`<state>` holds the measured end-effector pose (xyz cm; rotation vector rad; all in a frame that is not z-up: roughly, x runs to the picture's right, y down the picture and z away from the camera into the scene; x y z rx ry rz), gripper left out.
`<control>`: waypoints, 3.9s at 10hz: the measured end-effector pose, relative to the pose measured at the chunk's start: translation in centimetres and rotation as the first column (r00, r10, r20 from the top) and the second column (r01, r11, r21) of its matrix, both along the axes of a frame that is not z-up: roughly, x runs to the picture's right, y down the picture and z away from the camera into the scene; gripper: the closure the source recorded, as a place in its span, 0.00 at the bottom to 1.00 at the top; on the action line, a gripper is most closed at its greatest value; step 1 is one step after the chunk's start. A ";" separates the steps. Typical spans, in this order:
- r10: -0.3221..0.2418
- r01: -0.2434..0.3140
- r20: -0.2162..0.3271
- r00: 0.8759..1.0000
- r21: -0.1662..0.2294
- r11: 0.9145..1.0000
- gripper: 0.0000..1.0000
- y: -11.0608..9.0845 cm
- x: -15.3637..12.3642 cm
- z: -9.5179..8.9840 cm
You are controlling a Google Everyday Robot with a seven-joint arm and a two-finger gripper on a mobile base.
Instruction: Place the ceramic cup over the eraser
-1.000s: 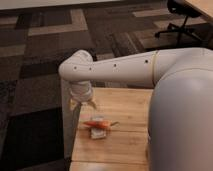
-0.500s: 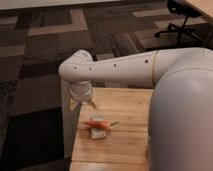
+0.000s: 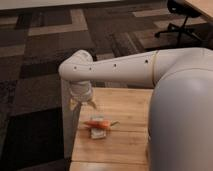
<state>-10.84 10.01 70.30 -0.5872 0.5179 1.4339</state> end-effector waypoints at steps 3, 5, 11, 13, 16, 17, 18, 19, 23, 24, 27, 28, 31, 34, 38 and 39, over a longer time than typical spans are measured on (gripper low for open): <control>0.000 0.000 0.000 1.000 0.000 1.000 0.35 0.0 0.0 0.0; 0.000 0.000 0.000 1.000 0.000 1.000 0.35 0.0 0.0 0.0; 0.000 0.000 0.000 1.000 0.000 1.000 0.35 0.0 0.0 0.0; 0.000 0.000 0.000 1.000 0.000 1.000 0.35 0.0 0.0 0.0; 0.000 0.000 0.000 1.000 0.000 1.000 0.35 0.0 0.0 0.0; 0.004 -0.004 -0.003 1.000 0.008 1.000 0.35 -0.2 0.4 -0.2; 0.009 -0.008 -0.027 1.000 0.029 1.000 0.35 -0.8 2.6 -0.4; 0.014 -0.013 -0.031 0.999 0.035 0.999 0.35 -0.9 3.2 -0.5; 0.051 -0.048 -0.025 0.998 0.108 0.993 0.35 -2.3 11.2 -0.6; 0.066 -0.060 -0.034 0.997 0.147 0.987 0.35 -3.3 15.3 -1.2; 0.069 -0.063 -0.034 0.997 0.161 0.985 0.35 -3.8 16.3 -1.5; 0.071 -0.064 -0.035 0.997 0.161 0.985 0.35 -3.7 16.4 -1.5; 0.071 -0.064 -0.036 0.997 0.159 0.985 0.35 -3.8 16.3 -1.4; 0.103 -0.088 -0.101 0.990 0.142 0.986 0.35 -5.1 20.6 0.0; 0.155 -0.144 -0.132 0.979 0.086 0.986 0.35 -5.7 27.8 0.6; 0.163 -0.151 -0.160 0.974 0.083 0.985 0.35 -6.1 30.3 0.2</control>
